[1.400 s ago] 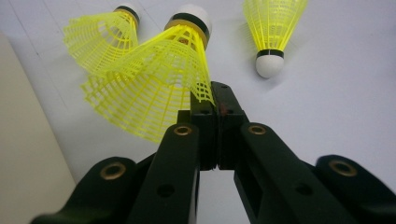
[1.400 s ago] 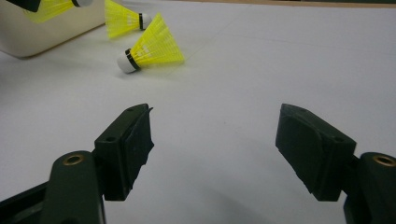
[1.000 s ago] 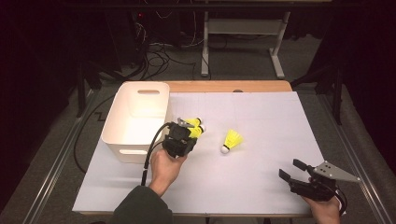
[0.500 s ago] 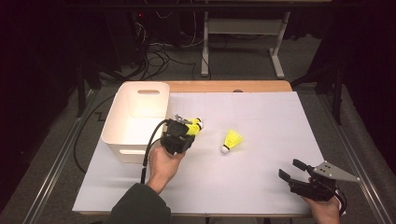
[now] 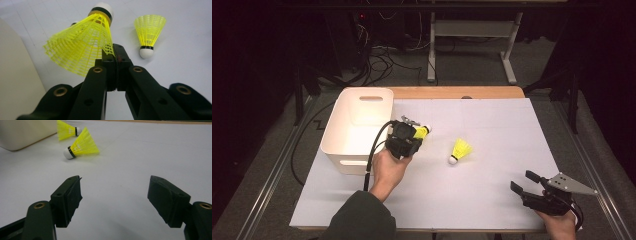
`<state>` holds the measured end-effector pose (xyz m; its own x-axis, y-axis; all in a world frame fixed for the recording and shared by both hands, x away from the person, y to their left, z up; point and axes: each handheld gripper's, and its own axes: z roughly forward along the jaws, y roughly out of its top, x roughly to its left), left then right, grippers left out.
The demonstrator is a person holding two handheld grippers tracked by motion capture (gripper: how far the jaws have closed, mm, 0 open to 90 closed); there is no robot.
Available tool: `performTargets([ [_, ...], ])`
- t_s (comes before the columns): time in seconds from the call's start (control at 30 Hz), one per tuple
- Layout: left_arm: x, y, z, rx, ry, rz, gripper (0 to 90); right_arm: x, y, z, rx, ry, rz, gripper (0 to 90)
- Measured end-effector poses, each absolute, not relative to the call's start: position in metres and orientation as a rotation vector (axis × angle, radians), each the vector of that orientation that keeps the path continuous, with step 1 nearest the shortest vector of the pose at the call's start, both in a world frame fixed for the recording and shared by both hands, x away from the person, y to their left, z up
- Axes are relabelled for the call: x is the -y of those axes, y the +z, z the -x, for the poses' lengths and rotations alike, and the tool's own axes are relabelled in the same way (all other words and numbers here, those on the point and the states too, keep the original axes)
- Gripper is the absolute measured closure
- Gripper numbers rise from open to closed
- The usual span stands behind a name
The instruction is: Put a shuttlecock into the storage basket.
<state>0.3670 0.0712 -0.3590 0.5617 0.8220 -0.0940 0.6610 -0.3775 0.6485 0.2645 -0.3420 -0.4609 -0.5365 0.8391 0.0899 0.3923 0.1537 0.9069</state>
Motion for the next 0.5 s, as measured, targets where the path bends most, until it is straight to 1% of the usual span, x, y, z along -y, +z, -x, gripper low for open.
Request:
performTargets([
  [0.5, -0.0716, -0.349, -0.375, -1.194, 0.341, -2.158, 88.9, 0.342, -0.4609, -0.2646, -1.998, 1.356, -1.168, 27.5],
])
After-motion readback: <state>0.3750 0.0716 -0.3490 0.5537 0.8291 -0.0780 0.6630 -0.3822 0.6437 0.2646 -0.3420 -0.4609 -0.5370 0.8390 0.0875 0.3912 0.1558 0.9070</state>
